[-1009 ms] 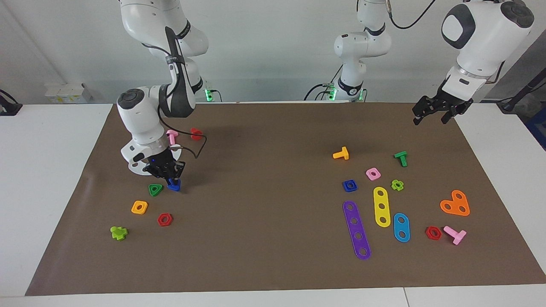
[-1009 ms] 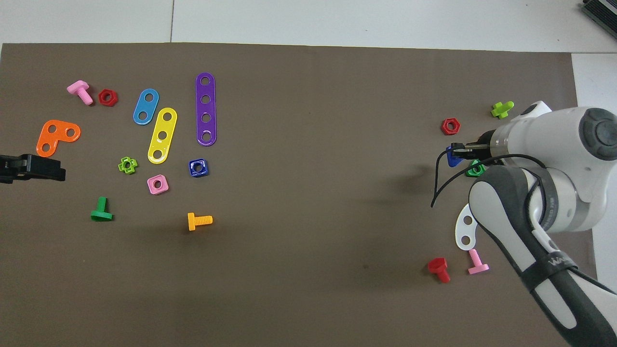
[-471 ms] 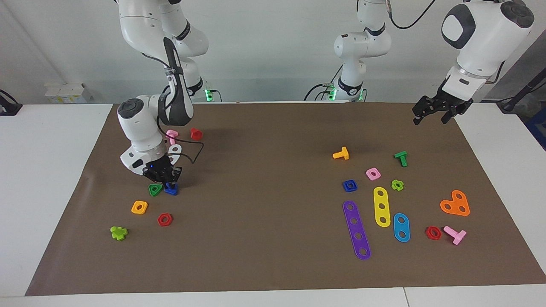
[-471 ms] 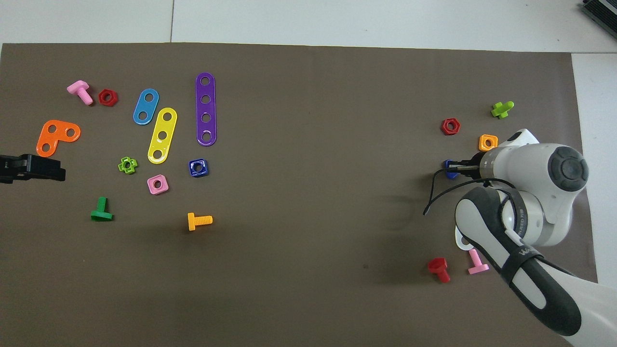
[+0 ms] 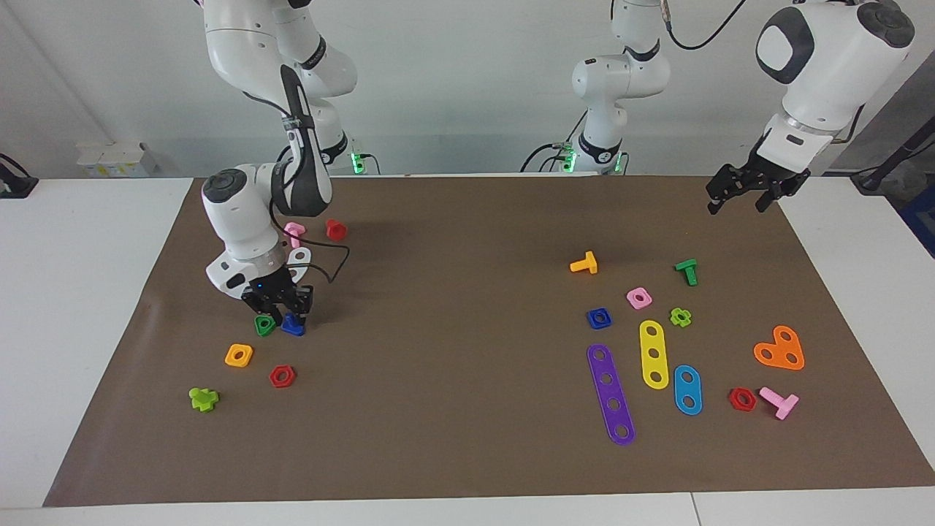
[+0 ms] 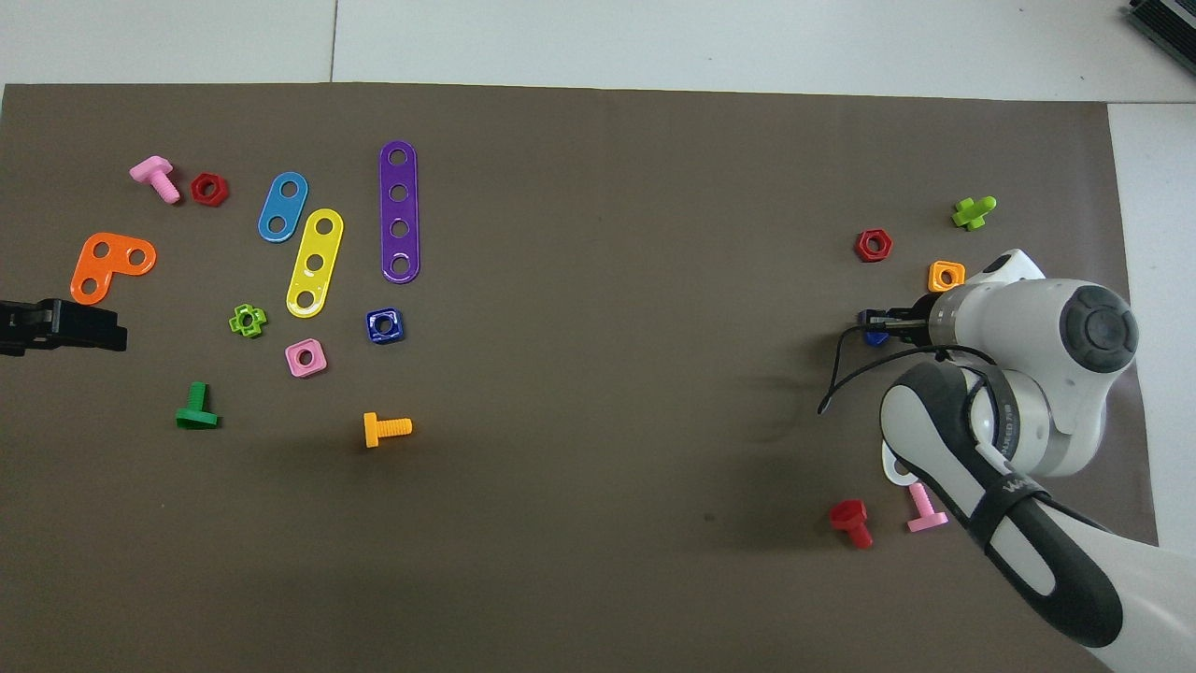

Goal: Unscrew and place screws in storage area

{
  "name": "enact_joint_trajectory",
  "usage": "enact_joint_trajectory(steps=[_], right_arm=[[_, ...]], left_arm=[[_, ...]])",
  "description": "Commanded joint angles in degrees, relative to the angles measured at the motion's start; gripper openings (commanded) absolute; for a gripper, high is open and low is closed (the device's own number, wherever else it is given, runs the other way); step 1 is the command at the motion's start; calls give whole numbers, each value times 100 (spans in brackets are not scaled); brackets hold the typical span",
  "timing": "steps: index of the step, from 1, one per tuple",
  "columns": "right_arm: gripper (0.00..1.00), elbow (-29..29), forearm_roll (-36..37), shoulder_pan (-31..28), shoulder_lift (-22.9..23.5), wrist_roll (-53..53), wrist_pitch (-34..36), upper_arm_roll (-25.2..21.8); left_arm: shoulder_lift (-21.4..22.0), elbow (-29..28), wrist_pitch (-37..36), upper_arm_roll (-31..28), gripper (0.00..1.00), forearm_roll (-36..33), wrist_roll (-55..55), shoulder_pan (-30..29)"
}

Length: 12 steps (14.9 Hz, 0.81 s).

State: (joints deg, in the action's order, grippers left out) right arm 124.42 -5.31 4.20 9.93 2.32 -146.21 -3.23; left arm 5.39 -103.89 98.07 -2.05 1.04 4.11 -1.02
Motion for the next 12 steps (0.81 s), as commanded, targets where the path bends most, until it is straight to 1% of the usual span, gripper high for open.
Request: enact_joint_trajectory(steps=[1, 3, 5, 7, 10, 12], right_arm=[[100, -584, -128, -59, -359, 277, 1064, 33], [100, -997, -24, -103, -587, 383, 1890, 6], [100, -1471, 64, -138, -807, 401, 2935, -29], [100, -2068, 292, -200, -913, 409, 3963, -20], [100, -3167, 547, -217, -879, 419, 5440, 24], [100, -3625, 601, -217, -843, 392, 5944, 24]], left_arm=[[165, -175, 46, 3, 100, -122, -77, 14], [165, -175, 46, 3, 100, -122, -77, 5], [165, -175, 46, 3, 100, -122, -68, 14], [165, -175, 46, 3, 100, -122, -68, 14], [165, -175, 46, 3, 100, -122, -77, 5], [165, -175, 46, 3, 100, -122, -68, 5]])
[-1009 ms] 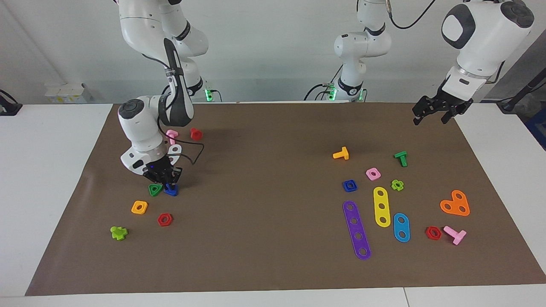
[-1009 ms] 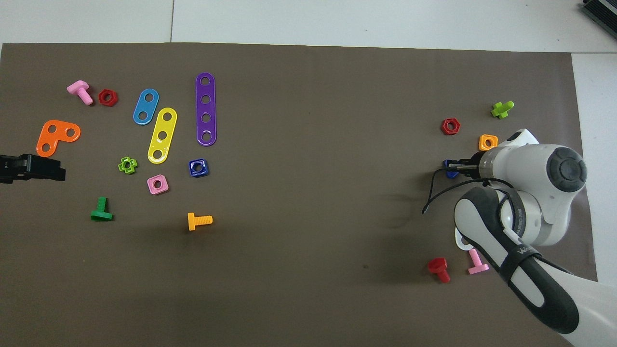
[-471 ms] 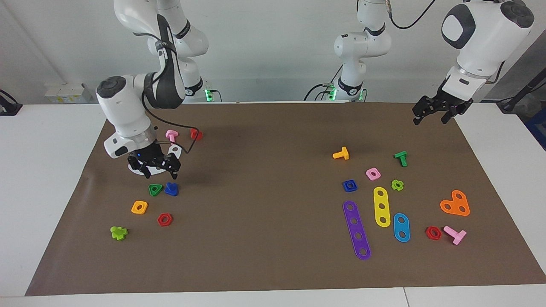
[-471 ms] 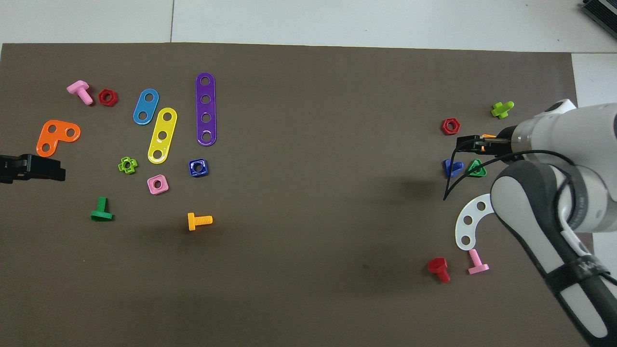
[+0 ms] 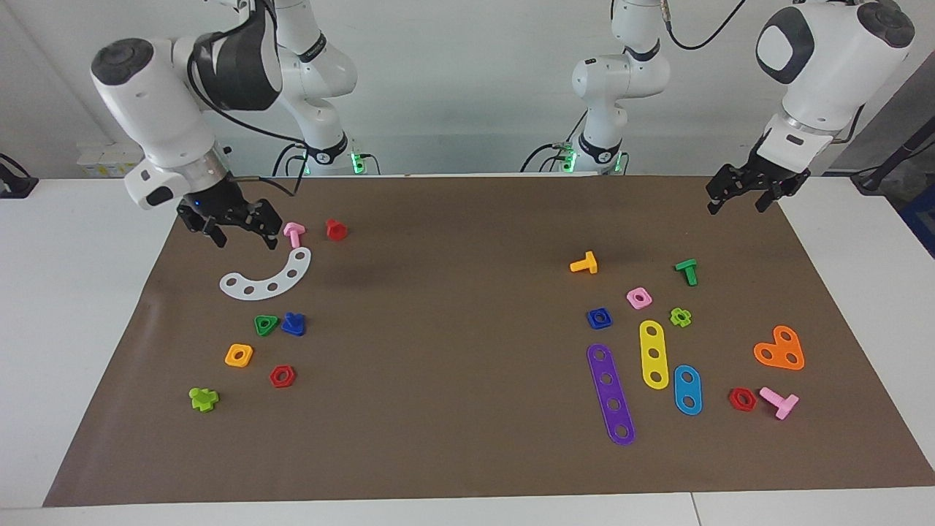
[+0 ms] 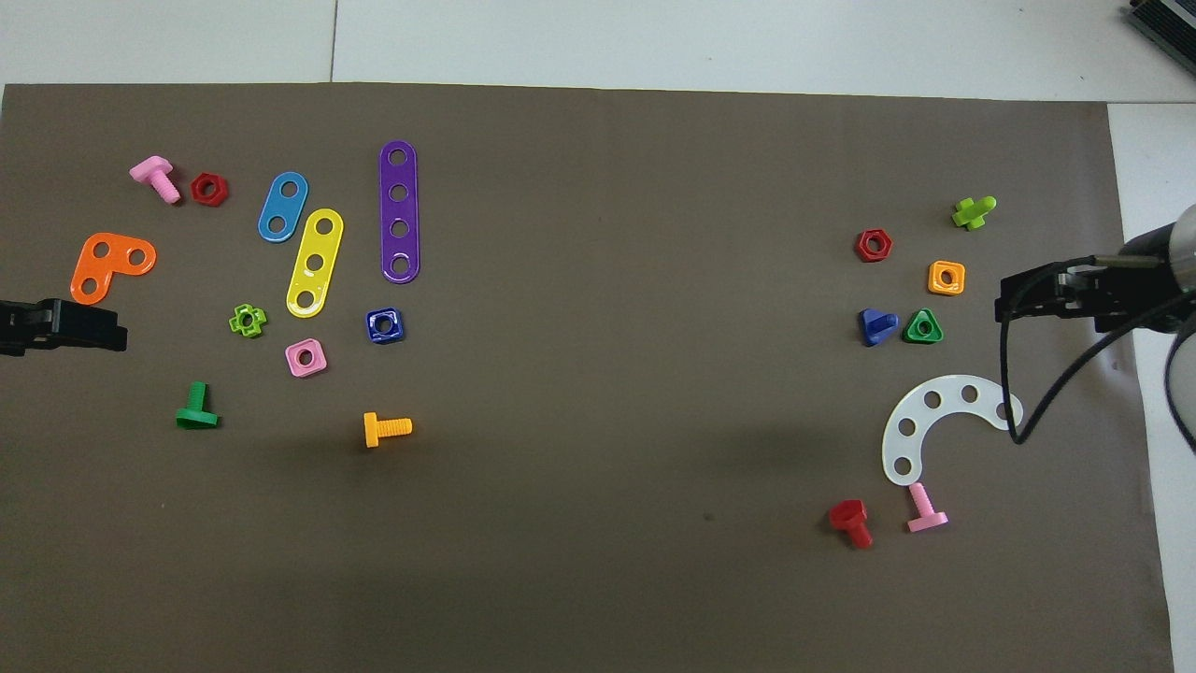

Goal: Unscrew and place screws in storage area

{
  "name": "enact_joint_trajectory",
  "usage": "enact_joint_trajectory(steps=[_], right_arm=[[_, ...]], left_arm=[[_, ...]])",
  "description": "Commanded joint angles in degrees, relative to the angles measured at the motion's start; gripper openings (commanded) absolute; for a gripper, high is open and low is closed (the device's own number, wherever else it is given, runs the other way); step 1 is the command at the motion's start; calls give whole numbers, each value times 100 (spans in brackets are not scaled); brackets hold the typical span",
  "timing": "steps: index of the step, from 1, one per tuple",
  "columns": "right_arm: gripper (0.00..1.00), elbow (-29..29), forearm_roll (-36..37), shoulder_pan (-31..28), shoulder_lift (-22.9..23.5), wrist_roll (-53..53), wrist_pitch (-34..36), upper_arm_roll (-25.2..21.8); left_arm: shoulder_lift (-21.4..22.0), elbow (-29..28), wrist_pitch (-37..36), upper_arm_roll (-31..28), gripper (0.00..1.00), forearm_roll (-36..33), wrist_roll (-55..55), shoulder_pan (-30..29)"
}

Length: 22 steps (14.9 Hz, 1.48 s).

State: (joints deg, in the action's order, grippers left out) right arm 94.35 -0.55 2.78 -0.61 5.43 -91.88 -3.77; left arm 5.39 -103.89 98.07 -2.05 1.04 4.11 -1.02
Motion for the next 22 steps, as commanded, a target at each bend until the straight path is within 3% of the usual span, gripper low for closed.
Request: enact_joint_trajectory(steps=[1, 7, 22], right_arm=[[100, -759, 161, -67, 219, 81, 644, 87], [100, -523, 73, -50, 105, 64, 602, 78], [100, -681, 222, -67, 166, -393, 760, 60]], left_arm=[[165, -175, 46, 3, 100, -122, -68, 14], [165, -175, 46, 3, 100, -122, -68, 14], [165, -175, 46, 3, 100, -122, -68, 5]])
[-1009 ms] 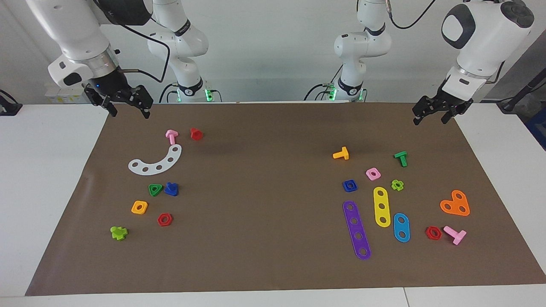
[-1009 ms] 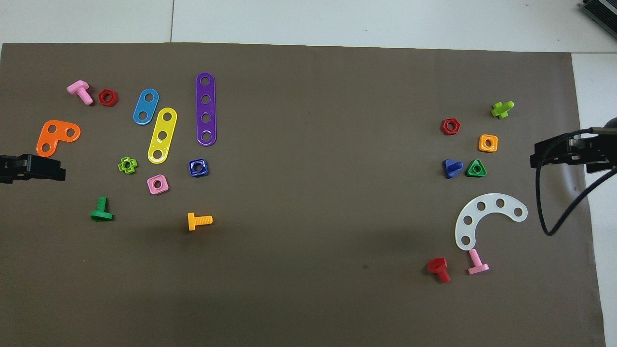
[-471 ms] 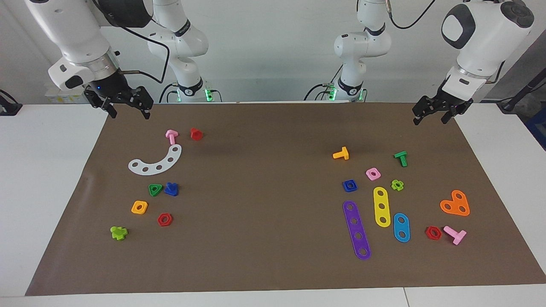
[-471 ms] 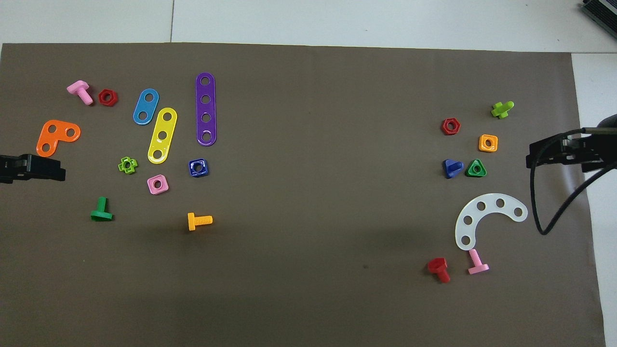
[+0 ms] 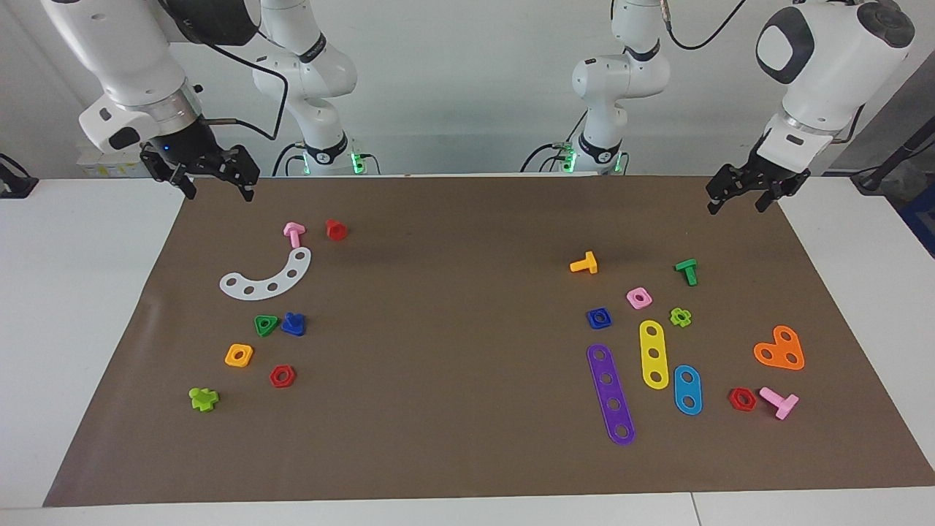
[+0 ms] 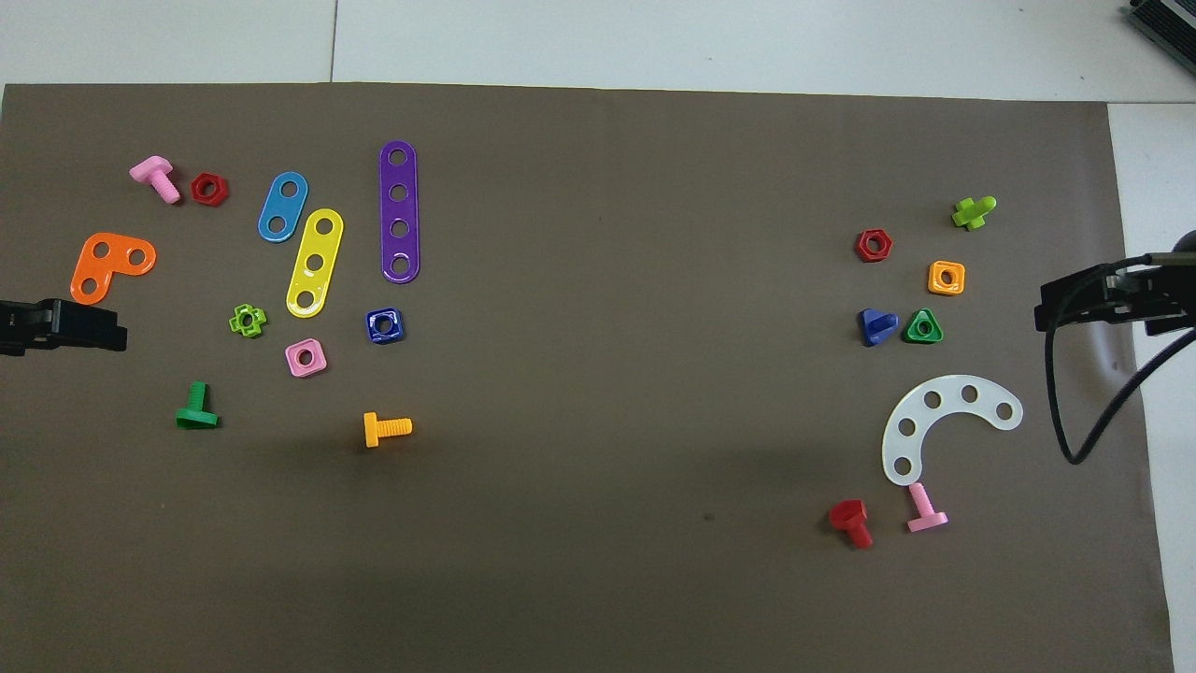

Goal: Unscrew and place screws in storage area

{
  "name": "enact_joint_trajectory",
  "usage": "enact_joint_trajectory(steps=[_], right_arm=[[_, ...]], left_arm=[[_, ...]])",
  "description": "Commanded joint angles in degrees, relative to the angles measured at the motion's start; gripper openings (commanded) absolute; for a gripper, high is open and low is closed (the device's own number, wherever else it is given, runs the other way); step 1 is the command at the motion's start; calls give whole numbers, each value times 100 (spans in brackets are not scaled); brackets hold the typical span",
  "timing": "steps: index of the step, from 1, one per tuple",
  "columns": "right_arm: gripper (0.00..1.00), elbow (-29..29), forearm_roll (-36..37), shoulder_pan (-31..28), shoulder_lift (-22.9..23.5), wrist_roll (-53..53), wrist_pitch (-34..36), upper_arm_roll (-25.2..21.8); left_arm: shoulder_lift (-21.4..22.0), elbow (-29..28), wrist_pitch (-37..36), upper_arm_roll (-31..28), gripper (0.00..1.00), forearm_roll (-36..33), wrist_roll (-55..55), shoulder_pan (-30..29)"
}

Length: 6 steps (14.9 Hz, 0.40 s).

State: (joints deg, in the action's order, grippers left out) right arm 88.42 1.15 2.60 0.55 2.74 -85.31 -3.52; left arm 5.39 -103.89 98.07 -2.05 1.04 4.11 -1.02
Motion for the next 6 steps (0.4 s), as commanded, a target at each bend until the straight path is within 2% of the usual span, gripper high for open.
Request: enact_joint_trajectory(steps=[1, 6], right_arm=[[100, -88, 51, -50, 50, -116, 102, 36], [100, -88, 34, -50, 50, -107, 94, 36]], left_arm=[[165, -175, 46, 3, 100, -121, -68, 14], [165, -175, 54, 11, 100, -121, -51, 58]])
